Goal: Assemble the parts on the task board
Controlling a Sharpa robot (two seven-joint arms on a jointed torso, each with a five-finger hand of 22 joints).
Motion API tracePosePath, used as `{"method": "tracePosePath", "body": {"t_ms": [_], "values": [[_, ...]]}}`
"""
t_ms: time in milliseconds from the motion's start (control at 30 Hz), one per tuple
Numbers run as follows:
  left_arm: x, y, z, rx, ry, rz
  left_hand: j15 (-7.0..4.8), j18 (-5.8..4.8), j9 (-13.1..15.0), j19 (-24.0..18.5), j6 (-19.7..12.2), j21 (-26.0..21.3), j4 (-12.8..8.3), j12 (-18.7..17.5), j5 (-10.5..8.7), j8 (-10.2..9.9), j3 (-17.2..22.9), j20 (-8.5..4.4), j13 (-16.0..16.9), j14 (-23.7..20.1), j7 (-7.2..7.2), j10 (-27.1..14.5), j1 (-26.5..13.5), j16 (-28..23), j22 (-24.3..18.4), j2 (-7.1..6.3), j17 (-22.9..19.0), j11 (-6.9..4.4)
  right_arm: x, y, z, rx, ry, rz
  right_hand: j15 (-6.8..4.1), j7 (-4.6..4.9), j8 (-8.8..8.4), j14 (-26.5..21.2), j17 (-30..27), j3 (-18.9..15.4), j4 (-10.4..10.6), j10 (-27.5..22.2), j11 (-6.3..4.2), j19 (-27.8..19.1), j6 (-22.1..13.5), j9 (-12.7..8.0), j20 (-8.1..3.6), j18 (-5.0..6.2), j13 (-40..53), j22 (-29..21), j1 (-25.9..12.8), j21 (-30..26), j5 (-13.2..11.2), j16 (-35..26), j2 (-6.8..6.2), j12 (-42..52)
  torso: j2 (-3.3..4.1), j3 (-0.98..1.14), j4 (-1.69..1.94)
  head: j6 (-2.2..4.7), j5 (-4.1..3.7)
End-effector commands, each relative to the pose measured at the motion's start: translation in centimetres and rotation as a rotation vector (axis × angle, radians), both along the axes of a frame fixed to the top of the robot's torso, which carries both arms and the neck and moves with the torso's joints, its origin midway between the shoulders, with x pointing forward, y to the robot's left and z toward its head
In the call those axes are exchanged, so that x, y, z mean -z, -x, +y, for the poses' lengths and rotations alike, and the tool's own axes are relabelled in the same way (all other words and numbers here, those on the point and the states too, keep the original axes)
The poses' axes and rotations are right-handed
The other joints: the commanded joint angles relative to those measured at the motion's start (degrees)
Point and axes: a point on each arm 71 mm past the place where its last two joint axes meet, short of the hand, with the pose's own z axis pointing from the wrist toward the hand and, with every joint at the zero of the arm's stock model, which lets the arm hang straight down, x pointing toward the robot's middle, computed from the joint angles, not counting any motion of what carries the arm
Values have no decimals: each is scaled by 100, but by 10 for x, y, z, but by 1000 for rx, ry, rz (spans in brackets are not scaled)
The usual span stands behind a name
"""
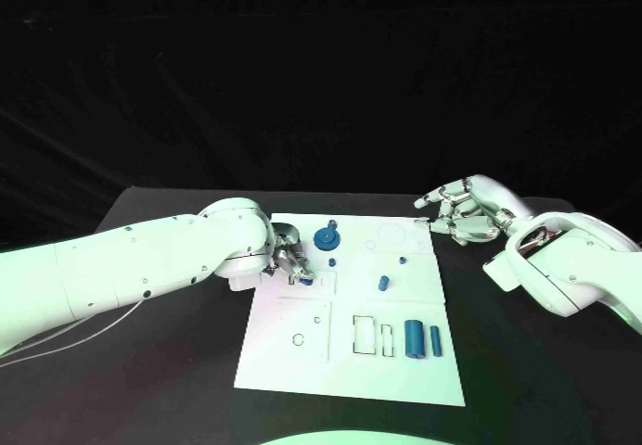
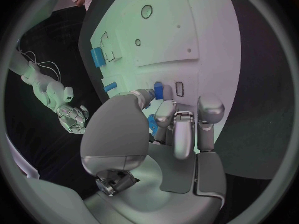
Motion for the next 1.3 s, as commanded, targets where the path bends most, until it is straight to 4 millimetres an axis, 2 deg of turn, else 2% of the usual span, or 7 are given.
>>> {"method": "tracePosePath", "body": {"t_ms": [33,233,333,433,600,1300], "values": [[3,2,-1,19,-9,22,-44,-49,6,26,55,38,-932,-21,10,45,985,-16,0,541,-69,53,-1,24,6,56,1272,-7,1,1,1,-15,9,0,19,-4,19,39,4,11,30,-23,-2,21,31,-5,-17,68,-4,-9,-54,-22,20,-30,15,5,-3,2,-3,12,6],[3,2,-2,19,-10,20,-46,-50,19,28,64,42,-933,-4,3,76,1026,-15,17,542,-76,73,-93,26,12,44,1275,-12,1,1,1,-15,9,0,19,-4,19,39,4,11,30,-23,-2,21,31,-5,-17,68,-4,-9,-54,-22,20,-30,15,5,0,4,-6,22,6],[3,1,-3,22,-14,17,-57,-52,37,31,85,44,-882,32,-13,121,977,-14,49,543,-110,115,-305,28,19,-6,1277,-37,1,1,1,-15,9,1,19,-4,19,39,4,11,30,-23,-2,21,31,-5,-17,68,-4,-9,-54,-22,20,-30,15,5,1,5,-6,17,4],[2,1,-3,23,-18,13,-79,-53,35,35,130,41,-734,66,-30,150,743,-21,74,544,-169,145,-604,30,22,-71,1281,-64,1,1,1,-15,9,1,19,-4,19,39,4,11,30,-23,-2,21,31,-5,-17,68,-4,-9,-54,-22,20,-30,15,5,3,4,-4,16,-2],[2,0,-3,24,-27,6,-101,-59,-5,59,216,46,-493,127,-44,149,314,-42,138,544,-183,176,-919,29,44,-72,1280,-84,1,1,1,-15,9,1,19,-4,19,39,4,11,30,-23,-2,21,31,-5,-17,68,-4,-9,-54,-22,20,-30,15,5,4,5,-2,13,-2],[3,-2,-6,29,-36,6,-136,-82,-85,150,349,96,-154,297,-39,158,-539,-76,340,545,-223,278,-1043,30,157,41,1283,-118,1,1,1,-15,9,1,19,-4,20,36,-14,10,35,-33,-3,16,31,-7,-17,71,-19,-20,-61,-40,23,-48,13,-5,-2,2,-6,-21,-20]]}}
